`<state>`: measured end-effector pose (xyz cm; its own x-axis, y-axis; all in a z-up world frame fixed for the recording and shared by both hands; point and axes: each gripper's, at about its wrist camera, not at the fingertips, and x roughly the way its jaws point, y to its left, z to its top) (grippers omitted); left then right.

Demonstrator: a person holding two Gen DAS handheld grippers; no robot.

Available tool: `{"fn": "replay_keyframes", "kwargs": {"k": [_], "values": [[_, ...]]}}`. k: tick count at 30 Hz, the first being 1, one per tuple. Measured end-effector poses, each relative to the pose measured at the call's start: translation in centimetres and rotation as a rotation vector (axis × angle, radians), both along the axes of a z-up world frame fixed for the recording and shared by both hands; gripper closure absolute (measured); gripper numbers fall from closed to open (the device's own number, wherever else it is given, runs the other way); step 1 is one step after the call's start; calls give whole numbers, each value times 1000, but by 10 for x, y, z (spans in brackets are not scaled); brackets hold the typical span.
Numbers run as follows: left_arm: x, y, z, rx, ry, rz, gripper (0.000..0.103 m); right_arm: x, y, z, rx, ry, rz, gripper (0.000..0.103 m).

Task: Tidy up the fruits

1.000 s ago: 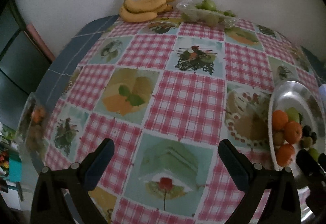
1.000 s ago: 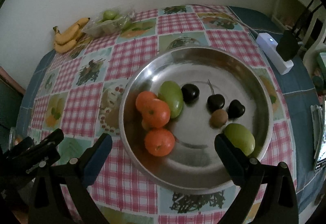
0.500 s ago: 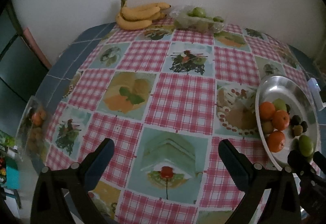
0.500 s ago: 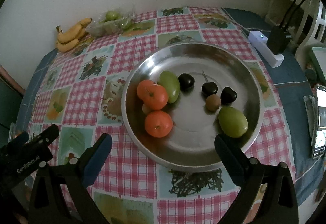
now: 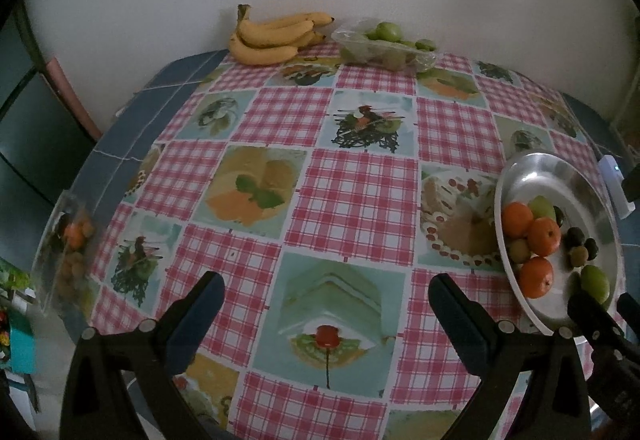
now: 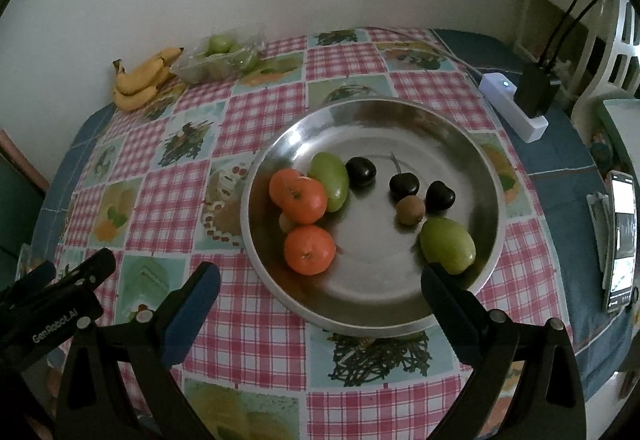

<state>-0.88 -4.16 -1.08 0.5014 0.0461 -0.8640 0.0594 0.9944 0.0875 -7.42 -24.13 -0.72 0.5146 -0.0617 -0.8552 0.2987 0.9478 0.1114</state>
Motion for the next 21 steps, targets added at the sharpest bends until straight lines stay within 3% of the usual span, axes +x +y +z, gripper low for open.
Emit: {"fn": "replay_keyframes", "kwargs": {"k": [21], "values": [[0,-2,-2,-9,12,-13,0,1,-1,-2,16,10,0,3]]}}
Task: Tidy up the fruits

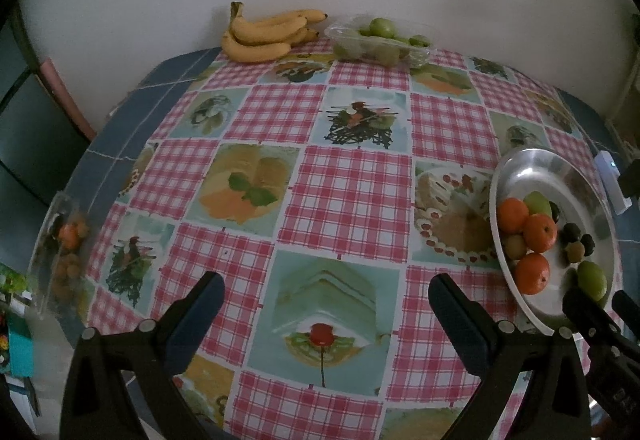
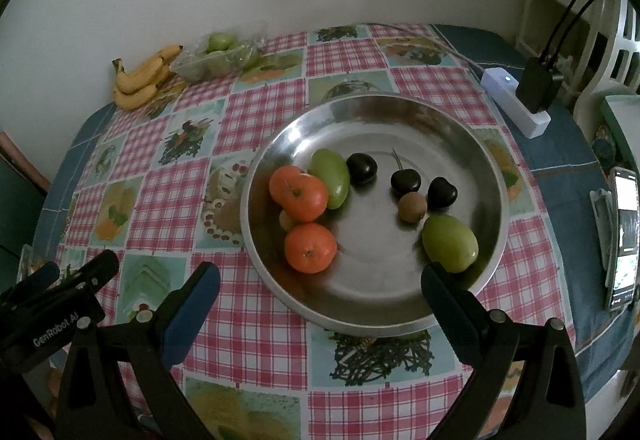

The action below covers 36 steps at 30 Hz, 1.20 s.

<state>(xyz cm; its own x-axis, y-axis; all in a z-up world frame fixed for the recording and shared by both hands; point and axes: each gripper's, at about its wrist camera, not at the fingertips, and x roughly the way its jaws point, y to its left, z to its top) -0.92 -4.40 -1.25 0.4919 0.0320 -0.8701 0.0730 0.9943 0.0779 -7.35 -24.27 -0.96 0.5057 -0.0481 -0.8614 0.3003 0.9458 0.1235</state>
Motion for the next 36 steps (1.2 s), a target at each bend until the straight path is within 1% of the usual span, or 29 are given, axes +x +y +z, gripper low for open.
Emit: {"fn": "replay_keyframes", "kwargs": {"k": [36], "values": [[1,4,-1,-4,2,2,0,0,-1,-2,4,6,-2,3]]}}
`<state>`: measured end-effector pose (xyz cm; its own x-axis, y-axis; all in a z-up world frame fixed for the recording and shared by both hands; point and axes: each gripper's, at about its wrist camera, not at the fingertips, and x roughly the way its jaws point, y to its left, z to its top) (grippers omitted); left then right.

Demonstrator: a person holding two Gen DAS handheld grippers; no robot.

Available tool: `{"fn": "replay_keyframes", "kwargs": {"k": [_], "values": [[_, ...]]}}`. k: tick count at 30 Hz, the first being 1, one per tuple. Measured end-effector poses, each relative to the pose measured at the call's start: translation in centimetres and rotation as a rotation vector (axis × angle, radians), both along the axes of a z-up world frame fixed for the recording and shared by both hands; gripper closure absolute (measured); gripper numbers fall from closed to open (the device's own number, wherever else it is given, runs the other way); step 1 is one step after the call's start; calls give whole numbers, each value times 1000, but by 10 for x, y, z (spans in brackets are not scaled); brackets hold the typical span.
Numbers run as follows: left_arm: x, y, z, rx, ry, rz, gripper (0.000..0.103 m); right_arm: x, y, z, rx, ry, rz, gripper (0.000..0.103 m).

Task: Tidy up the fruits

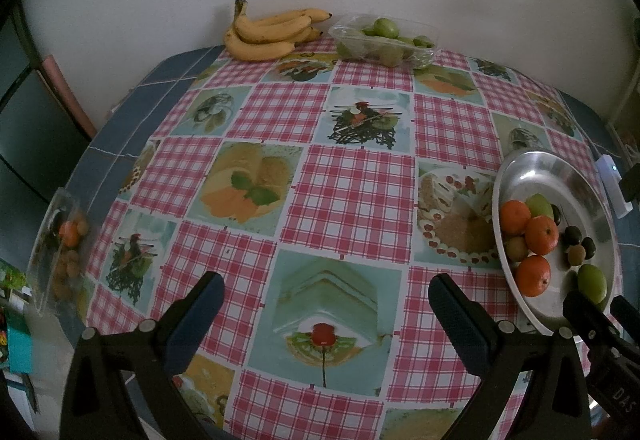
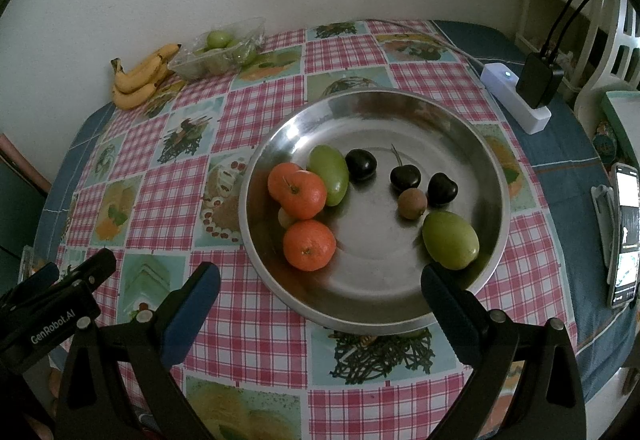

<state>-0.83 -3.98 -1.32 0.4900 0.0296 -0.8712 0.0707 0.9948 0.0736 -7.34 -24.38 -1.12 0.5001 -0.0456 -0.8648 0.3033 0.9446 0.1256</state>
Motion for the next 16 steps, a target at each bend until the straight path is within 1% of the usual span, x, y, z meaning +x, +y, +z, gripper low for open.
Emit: {"fn": "replay_keyframes", "kwargs": {"k": [16], "values": [[0,6,0,-18,-1,35,0,-1,0,-2,1,2,0,3]]}}
